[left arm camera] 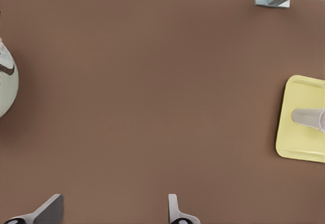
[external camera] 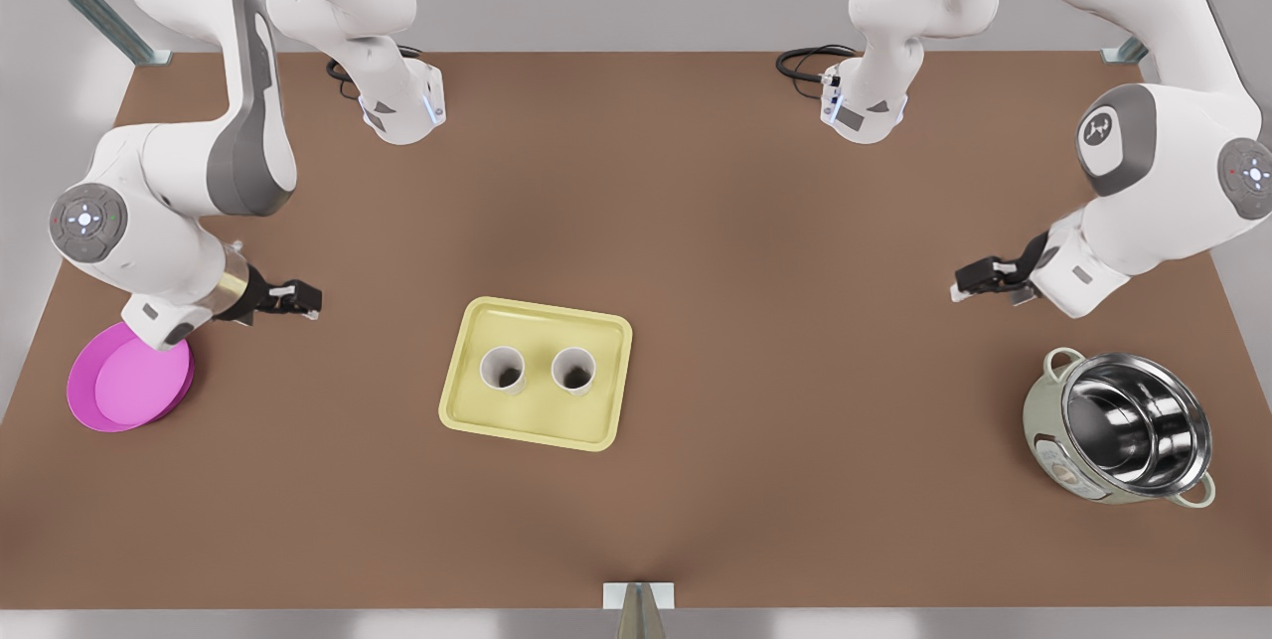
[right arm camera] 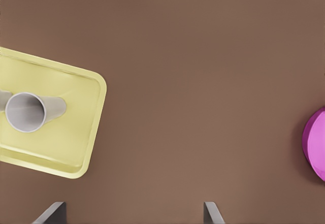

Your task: Use the left arm to pick up the white IKEA cup from the tray and place it on the middle-left position; use the right arm to pick up the white IKEA cup from the tray and place it on the middle-right position

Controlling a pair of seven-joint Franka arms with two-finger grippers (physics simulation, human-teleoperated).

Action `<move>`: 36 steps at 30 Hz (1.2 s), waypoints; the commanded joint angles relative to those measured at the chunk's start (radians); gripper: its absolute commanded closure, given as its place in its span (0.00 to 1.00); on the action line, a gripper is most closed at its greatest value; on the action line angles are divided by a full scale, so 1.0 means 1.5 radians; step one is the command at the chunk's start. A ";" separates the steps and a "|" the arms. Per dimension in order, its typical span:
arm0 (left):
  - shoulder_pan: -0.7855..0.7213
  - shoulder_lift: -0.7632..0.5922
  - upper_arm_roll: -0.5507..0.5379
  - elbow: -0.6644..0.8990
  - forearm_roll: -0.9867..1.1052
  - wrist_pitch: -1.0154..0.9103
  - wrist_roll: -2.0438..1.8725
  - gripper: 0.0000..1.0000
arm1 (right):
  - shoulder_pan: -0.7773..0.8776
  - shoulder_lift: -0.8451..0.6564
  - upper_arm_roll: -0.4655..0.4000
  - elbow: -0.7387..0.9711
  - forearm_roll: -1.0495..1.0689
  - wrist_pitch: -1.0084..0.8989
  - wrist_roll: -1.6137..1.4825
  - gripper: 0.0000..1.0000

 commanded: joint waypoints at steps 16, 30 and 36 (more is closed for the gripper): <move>-0.407 0.369 -0.027 0.212 0.146 0.279 -0.607 0.00 | 0.121 0.229 0.038 0.002 0.066 0.251 0.097 0.00; -0.448 0.626 -0.021 0.527 0.176 0.406 -0.645 0.00 | 0.169 0.309 0.039 -0.030 0.069 0.345 0.100 0.00; -0.457 0.642 -0.018 0.525 0.224 0.406 -0.629 0.00 | 0.172 0.305 0.039 -0.046 0.069 0.338 0.099 0.59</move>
